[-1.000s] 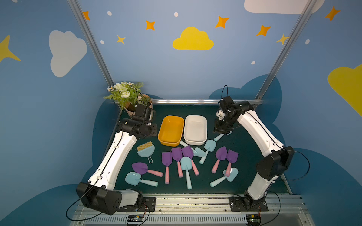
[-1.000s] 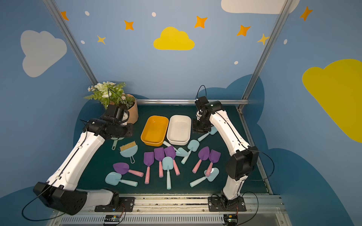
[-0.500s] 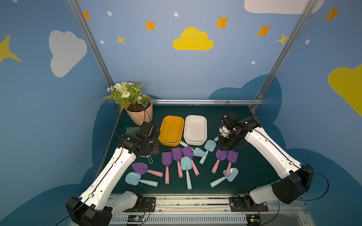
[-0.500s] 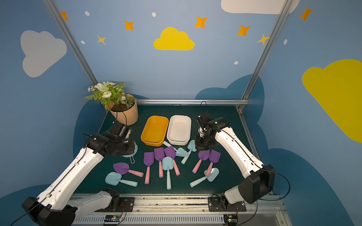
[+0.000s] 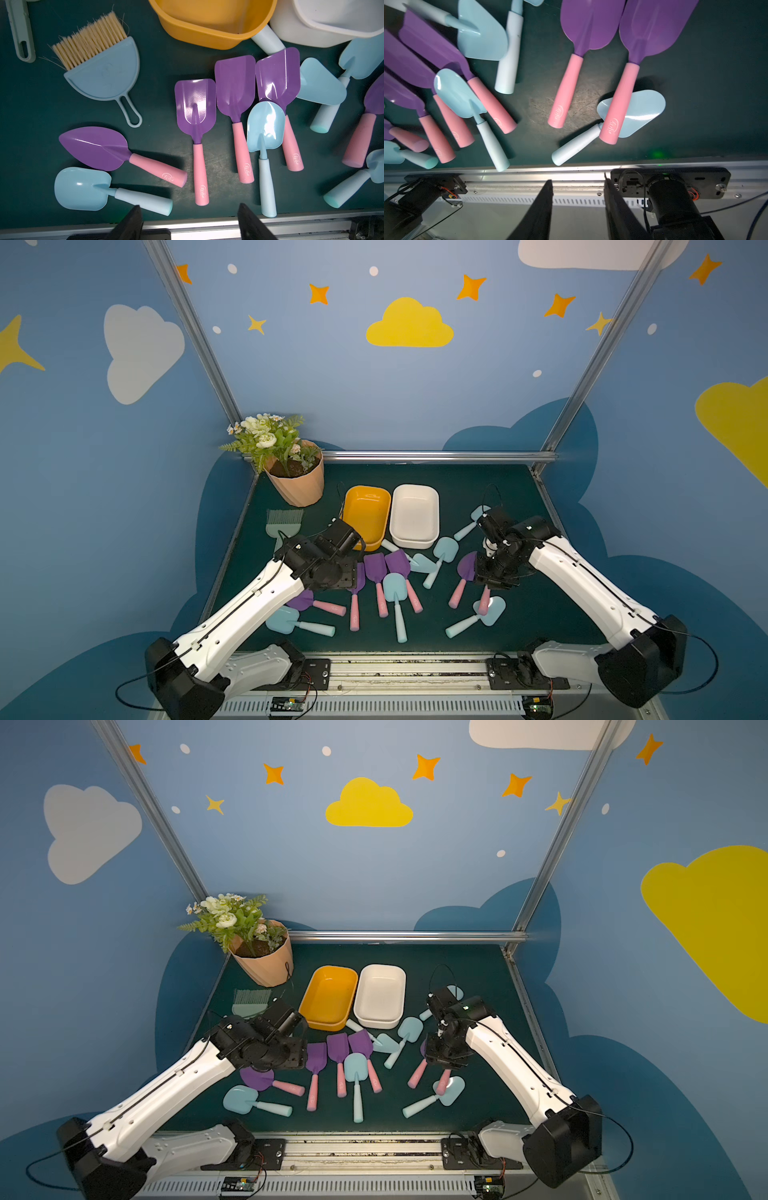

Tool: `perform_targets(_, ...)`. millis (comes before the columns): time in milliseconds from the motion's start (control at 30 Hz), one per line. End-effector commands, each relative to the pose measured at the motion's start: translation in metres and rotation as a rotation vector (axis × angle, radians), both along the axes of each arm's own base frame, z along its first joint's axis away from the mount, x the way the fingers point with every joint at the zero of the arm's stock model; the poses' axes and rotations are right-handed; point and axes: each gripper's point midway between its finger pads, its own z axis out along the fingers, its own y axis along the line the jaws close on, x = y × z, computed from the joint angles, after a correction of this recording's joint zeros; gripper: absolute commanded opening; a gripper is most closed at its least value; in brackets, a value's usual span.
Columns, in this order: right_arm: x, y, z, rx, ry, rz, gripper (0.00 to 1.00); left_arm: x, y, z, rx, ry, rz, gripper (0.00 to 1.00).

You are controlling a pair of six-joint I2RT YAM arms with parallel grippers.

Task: Sort the small shovels by color and place them into the storage box
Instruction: Pick up the shovel from the center of the board.

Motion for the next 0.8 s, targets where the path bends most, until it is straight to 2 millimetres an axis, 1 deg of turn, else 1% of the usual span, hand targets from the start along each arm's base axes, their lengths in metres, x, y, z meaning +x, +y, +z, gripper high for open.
perform_targets(0, -0.010, -0.014, -0.010, -0.066, 0.050, -0.061, 0.45, -0.002, -0.004, -0.002, 0.022, 0.008, 0.013, 0.70)
perform_targets(67, -0.015, -0.017, -0.018, -0.083, 0.095, -0.066, 0.46, -0.003, -0.010, -0.005, 0.021, 0.015, 0.002, 0.71)
perform_targets(133, -0.018, -0.019, -0.023, -0.100, 0.130, -0.071, 0.47, -0.004, -0.015, -0.009, 0.024, 0.022, -0.002, 0.77)
perform_targets(167, -0.019, -0.020, -0.025, -0.107, 0.144, -0.076, 0.48, -0.005, -0.017, -0.010, 0.026, 0.027, -0.004, 0.77)
perform_targets(333, -0.022, -0.025, -0.034, -0.128, 0.178, -0.106, 0.51, -0.008, -0.027, -0.019, 0.028, 0.047, -0.031, 0.77)
perform_targets(533, -0.027, -0.030, -0.045, -0.121, 0.214, -0.147, 0.57, -0.009, -0.032, -0.023, 0.020, 0.052, -0.038, 0.78)
perform_targets(767, -0.027, -0.025, -0.060, -0.077, 0.252, -0.177, 0.58, -0.008, -0.034, -0.027, 0.031, 0.065, -0.047, 0.78)
